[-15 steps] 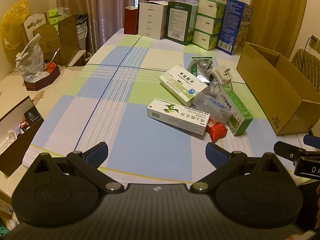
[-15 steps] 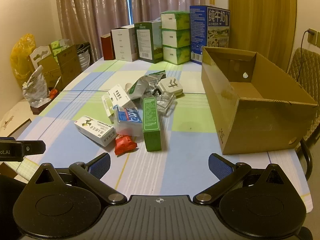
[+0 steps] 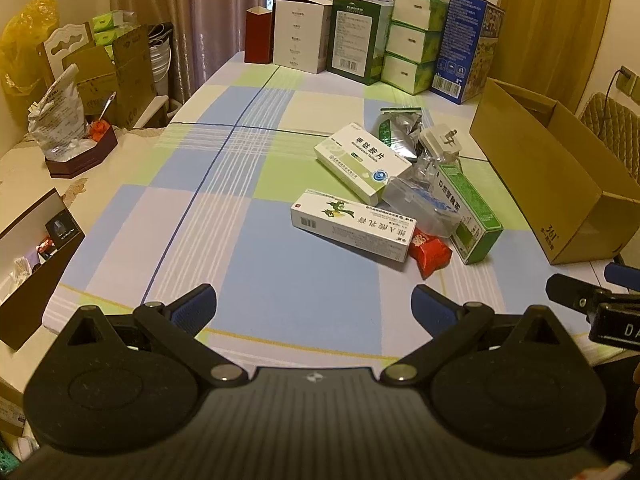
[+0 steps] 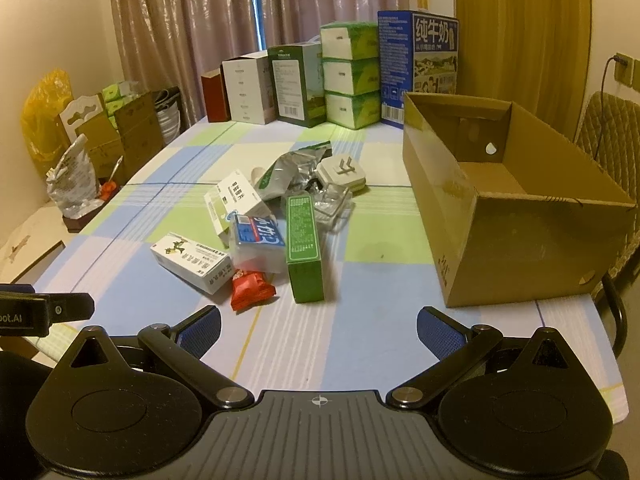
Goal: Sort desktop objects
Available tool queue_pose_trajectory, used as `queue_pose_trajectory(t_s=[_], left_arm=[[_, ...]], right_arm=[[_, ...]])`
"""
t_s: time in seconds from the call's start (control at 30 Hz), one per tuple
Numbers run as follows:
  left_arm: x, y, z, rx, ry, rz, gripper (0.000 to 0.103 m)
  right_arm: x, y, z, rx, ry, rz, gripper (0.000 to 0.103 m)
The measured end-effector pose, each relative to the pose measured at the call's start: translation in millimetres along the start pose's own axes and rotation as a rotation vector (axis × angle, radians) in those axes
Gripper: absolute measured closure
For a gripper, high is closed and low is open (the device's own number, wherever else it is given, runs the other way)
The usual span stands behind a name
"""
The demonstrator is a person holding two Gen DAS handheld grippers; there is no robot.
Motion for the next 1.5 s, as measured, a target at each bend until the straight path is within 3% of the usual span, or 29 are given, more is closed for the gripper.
queue_pose_trajectory(t_s=[0.9,1.13,1.5], left_arm=[[1,-1,-3,0.008,0.032,0.013,0.001],[4,-4,-2,0.045,0.084,0.062,0.001],[2,-17,13,-0.012,0.13,0.166,0.001]], right_arm=[[2,-2,1,-0.012,-0.013,0.0,0.002],[4,-3,6,-0.032,-0.014,-0.003,0.002],[6,-4,14,-0.054,-0.014,-0.003,0.002]])
Point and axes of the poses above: each gripper's, at about its wrist camera, not at the fingertips, and z roughly the way its jaws point, x to its right, y to its underside, the point moved 4 cm from there along z, roughly the way its jaws point, and after that the axes turned 4 degrees about x, right-handed, at the moved point
